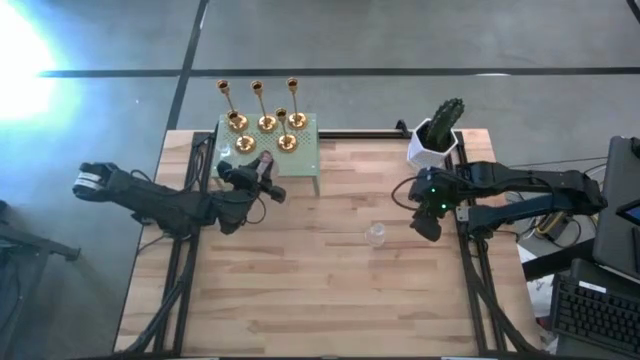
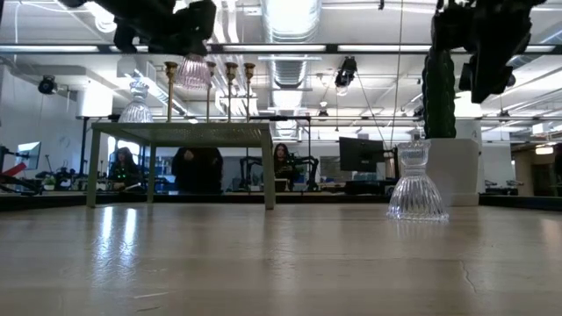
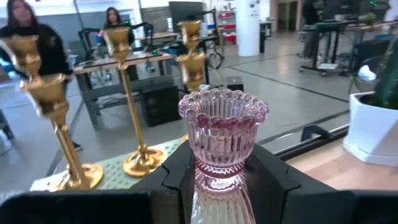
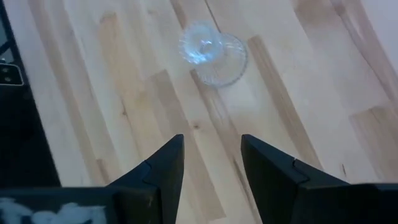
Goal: Pick & Place candle stick holders
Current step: Put the purple glass candle holder on the shelf
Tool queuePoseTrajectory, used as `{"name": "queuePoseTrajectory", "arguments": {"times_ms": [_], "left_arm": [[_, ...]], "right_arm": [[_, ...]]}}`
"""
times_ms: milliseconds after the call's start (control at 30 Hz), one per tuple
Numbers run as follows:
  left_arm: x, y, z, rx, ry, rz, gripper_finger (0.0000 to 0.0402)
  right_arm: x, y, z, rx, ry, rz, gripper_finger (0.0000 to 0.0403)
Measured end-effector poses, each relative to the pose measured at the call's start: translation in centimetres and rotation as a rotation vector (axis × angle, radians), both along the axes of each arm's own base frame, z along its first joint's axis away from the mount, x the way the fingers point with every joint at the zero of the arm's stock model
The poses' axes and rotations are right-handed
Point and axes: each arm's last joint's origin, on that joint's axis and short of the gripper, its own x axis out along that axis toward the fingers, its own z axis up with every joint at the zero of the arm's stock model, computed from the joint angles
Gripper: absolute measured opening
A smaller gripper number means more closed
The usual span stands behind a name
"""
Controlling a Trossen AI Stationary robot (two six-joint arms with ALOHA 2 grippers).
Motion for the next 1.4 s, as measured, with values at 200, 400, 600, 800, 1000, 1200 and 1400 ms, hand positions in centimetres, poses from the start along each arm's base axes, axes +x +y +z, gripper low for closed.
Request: {"name": "queuePoseTrajectory", "arguments": {"times_ms": [200,400,600,800,1000,1200,1400], "left_arm": [[-0.4,1.7,-2.0,-0.021,-0.026,0.061,0.0111],[-0.7,3.6,-3.2,-0.040,-0.060,0.063,0.0111],[-1.2,4.9,-4.5,-0.048,-0.066,0.085,0.0111],[-1.7,6.0,-5.5,-0.062,-0.110,0.045,0.0111],[-1.9,6.7,-5.7,-0.061,-0.112,0.033,0.0111],[-1.8,7.0,-5.8,-0.072,-0.111,-0.023,0.0111],[-1.8,7.0,-5.8,-0.073,-0.108,-0.030,0.0111]], "right_arm": [[-0.6,-0.1,-0.9,-0.050,-0.024,-0.025,0.0145],[-0.3,-0.1,-1.2,-0.055,-0.042,-0.025,0.0139],[-0.3,-0.1,-1.2,-0.056,-0.046,-0.023,0.0142],[-0.2,-0.1,-1.2,-0.060,-0.052,-0.019,0.0141],[-0.1,-0.2,-1.1,-0.062,-0.061,-0.017,0.0133],[-0.1,-0.2,-1.1,-0.065,-0.066,-0.013,0.0132],[-0.1,-0.2,-1.1,-0.066,-0.067,-0.010,0.0135]]}}
